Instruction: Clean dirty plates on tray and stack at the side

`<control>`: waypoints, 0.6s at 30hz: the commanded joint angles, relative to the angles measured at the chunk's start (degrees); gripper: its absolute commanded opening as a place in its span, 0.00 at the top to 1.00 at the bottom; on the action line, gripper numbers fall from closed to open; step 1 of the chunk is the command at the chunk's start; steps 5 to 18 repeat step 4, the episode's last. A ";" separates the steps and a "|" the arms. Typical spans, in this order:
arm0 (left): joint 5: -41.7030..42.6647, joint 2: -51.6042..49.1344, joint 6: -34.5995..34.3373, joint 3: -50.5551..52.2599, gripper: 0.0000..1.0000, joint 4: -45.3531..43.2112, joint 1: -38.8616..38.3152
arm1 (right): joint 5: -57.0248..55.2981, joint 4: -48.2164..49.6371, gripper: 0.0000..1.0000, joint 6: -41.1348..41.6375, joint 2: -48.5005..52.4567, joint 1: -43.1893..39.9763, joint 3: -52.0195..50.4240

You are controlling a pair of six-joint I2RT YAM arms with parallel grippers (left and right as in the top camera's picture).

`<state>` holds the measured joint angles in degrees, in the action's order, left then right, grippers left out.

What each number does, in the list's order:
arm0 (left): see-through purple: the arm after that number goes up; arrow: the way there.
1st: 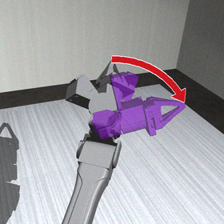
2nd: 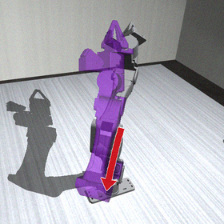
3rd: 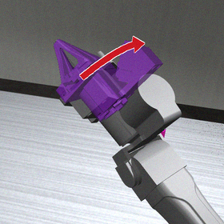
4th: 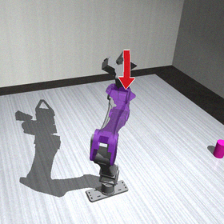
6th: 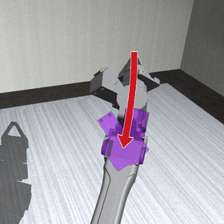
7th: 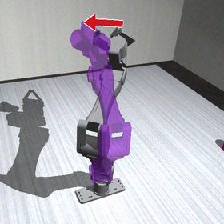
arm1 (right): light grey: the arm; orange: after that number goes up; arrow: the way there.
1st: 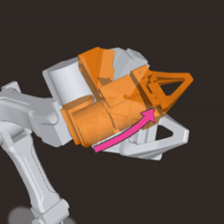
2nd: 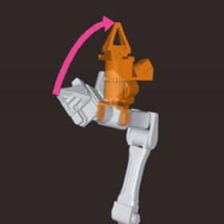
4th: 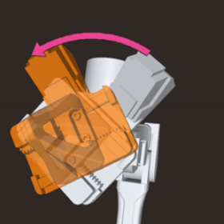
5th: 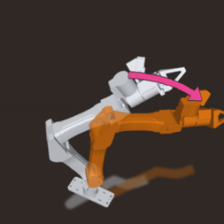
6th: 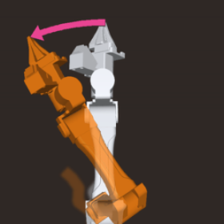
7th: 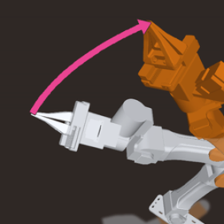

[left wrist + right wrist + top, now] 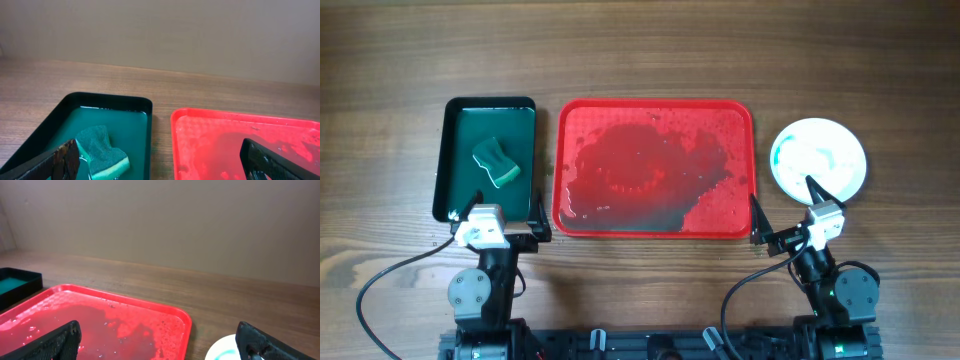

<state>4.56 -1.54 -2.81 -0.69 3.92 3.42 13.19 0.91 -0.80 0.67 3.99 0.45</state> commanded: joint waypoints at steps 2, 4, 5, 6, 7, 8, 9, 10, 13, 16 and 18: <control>-0.52 0.63 1.07 0.37 0.00 0.20 -0.20 | -0.50 0.17 0.00 -0.68 -0.46 0.20 -0.15; -0.52 0.63 1.07 0.37 0.00 0.20 -0.22 | -0.50 0.17 0.00 -0.66 -0.46 0.20 -0.15; -0.52 0.63 1.07 0.37 0.00 0.20 -0.22 | -0.50 0.17 0.00 -0.66 -0.46 0.20 -0.15; -0.52 0.63 1.07 0.37 0.00 0.20 -0.22 | -0.50 0.17 0.00 -0.66 -0.46 0.20 -0.15; -0.52 0.63 1.07 0.37 0.00 0.20 -0.22 | -0.50 0.17 0.00 -0.66 -0.46 0.20 -0.15; -0.52 0.63 1.07 0.37 0.00 0.20 -0.22 | -0.50 0.17 0.00 -0.66 -0.46 0.20 -0.15; -0.52 0.63 1.07 0.37 0.00 0.20 -0.22 | -0.50 0.17 0.00 -0.66 -0.46 0.20 -0.15; -0.52 0.63 1.07 0.37 0.00 0.20 -0.22 | -0.50 0.17 0.00 -0.66 -0.46 0.20 -0.15; -0.52 0.63 1.07 0.37 0.00 0.20 -0.22 | -0.50 0.17 0.00 -0.66 -0.46 0.20 -0.15; -0.52 0.63 1.07 0.37 0.00 0.20 -0.22 | -0.50 0.17 0.00 -0.66 -0.46 0.20 -0.15; -0.52 0.63 1.07 0.37 0.00 0.20 -0.22 | -0.50 0.17 0.00 -0.66 -0.46 0.20 -0.15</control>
